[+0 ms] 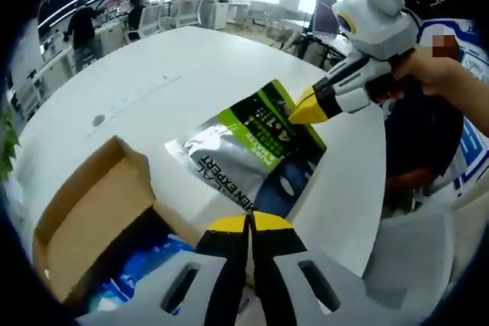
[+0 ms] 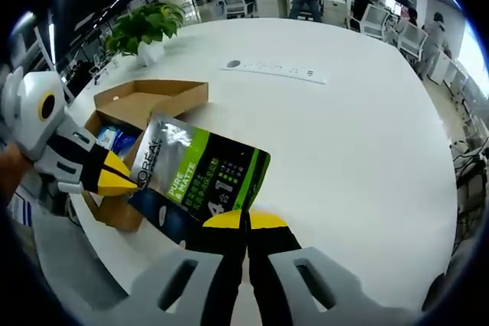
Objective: Operate the shoe box by opening the lid, removing the specified soft item, and placing it in the target area until the item is outside and the box remains undamaged.
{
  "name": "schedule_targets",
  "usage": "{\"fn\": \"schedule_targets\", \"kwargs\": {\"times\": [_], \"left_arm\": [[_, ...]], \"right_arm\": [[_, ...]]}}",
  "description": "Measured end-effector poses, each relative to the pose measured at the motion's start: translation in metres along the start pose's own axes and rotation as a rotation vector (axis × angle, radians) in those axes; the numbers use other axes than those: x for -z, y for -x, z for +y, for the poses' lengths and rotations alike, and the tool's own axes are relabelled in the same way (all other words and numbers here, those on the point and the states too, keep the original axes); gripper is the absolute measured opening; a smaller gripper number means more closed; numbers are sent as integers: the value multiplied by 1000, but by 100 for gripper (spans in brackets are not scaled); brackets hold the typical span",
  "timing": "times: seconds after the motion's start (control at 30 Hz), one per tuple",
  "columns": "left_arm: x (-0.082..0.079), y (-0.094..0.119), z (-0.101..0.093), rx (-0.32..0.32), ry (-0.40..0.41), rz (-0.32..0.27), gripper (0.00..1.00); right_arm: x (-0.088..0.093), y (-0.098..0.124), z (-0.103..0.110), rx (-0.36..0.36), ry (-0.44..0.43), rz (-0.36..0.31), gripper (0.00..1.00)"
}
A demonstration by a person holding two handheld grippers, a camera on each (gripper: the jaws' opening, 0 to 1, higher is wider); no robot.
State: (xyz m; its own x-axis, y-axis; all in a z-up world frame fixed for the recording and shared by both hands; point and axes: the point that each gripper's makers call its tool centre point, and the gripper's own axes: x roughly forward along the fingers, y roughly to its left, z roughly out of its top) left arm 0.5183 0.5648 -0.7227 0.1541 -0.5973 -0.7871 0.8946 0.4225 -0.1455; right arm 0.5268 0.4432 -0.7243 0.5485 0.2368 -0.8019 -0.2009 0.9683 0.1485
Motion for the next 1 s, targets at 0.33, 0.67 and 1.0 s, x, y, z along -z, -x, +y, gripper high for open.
{"fn": "schedule_targets", "kwargs": {"times": [0.33,0.67,1.0], "left_arm": [[6,-23,10,-47,-162,128,0],[17,-47,10,-45,-274,256,0],[25,-63,15,-61,-371,344,0]], "right_arm": [[2,-21,-7,25,8,9,0],[5,-39,-16,44,23,22,0],[13,-52,-21,54,24,23,0]]}}
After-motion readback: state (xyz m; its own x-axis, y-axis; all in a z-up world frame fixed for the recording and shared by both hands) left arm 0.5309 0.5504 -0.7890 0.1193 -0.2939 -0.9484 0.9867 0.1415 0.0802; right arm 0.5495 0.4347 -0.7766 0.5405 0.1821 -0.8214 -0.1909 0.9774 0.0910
